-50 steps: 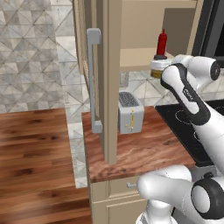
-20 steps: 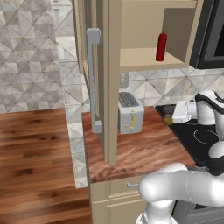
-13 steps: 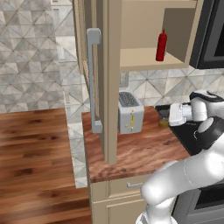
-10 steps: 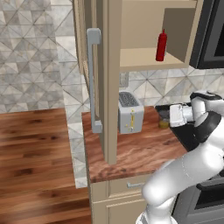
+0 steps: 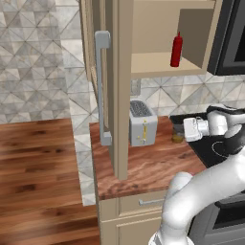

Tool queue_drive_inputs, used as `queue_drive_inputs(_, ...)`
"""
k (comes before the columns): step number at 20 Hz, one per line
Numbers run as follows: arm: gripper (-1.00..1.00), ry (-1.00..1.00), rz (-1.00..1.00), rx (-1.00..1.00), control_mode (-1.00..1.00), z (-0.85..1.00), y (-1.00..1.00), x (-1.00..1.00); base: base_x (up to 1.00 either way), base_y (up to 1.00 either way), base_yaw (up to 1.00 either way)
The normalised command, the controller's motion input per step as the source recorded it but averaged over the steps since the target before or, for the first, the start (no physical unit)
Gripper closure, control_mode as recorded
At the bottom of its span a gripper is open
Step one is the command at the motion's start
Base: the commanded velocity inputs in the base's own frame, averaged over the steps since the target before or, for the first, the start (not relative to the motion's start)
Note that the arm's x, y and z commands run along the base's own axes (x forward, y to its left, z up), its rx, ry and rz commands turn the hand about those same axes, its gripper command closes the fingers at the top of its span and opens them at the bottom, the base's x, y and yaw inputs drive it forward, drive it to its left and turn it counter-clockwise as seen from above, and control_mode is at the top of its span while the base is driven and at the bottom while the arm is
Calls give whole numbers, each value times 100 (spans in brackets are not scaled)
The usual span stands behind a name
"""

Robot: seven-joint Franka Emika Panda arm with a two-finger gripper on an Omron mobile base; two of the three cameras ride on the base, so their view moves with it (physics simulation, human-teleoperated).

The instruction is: Collect the turmeric, ketchup, and shaker from the cabinet and place them next to the stove.

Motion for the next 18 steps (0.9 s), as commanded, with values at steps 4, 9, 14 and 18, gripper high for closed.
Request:
queue_drive_inputs(4, 100, 0, 0, 0, -100, -24, 11, 16, 0, 0, 0)
queue_drive_inputs(9, 100, 0, 0, 0, -100, -28, 19, 20, 0, 0, 0)
queue_drive_inputs(14, -100, 0, 0, 0, -100, -28, 14, 17, 0, 0, 0)
queue_drive_inputs(18, -100, -3, 0, 0, -100, -14, 0, 9, 0, 0, 0)
